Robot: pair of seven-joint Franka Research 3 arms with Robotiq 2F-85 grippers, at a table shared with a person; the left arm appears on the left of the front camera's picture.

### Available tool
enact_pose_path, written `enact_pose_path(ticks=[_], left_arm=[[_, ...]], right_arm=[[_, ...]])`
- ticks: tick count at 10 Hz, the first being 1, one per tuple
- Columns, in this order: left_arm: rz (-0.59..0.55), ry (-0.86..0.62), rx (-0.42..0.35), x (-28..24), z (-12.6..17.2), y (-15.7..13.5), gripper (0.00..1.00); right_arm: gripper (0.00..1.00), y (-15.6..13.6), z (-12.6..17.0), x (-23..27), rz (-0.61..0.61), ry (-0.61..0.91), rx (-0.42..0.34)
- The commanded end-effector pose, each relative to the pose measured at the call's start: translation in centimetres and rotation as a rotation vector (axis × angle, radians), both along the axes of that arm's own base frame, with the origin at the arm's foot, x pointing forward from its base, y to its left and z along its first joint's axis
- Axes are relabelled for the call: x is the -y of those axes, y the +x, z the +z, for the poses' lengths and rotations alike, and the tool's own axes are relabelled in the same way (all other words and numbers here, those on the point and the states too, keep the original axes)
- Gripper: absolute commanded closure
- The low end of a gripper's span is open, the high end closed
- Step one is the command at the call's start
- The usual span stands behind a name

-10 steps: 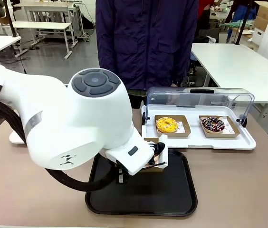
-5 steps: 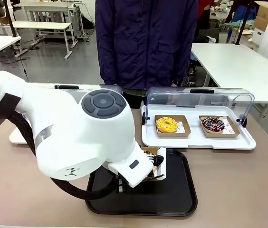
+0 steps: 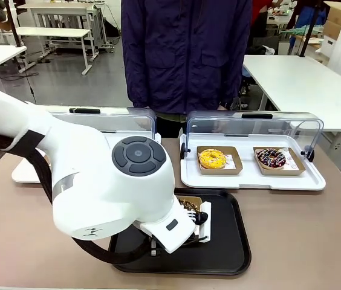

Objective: Move the second donut from the left to the tray.
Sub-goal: Pick up the Paper togo box containing the Donut indicated by the person and place it on the Handle tray.

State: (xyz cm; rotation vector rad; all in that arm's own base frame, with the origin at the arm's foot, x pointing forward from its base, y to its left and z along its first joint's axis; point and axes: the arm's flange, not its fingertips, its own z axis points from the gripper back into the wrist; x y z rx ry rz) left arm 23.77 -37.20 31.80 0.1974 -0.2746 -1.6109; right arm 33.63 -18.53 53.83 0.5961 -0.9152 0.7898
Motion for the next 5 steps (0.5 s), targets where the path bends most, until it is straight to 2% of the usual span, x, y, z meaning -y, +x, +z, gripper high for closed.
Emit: enact_pose_path(ticks=[1, 2, 3, 4, 5], left_arm=[[0.019, -0.013, 0.025, 0.81, -1.06, -0.04, 0.98], [0.022, -0.011, 0.021, 0.79, -1.03, -0.06, 0.98], [0.031, -0.013, 0.014, 0.75, -0.92, 0.06, 0.64], [0.047, -0.021, 0.004, 0.63, -0.82, 0.17, 0.42], [0.045, -0.016, -0.012, 0.71, -0.71, 0.22, 0.08]], right_arm=[[0.00, 0.27, 0.18, 0.02, 0.007, 0.015, 0.037], [0.00, 0.27, 0.18, 0.02, 0.007, 0.015, 0.037], [0.00, 0.27, 0.18, 0.02, 0.007, 0.015, 0.037], [0.00, 0.27, 0.18, 0.02, 0.007, 0.015, 0.037], [0.00, 0.27, 0.18, 0.02, 0.007, 0.015, 0.037]])
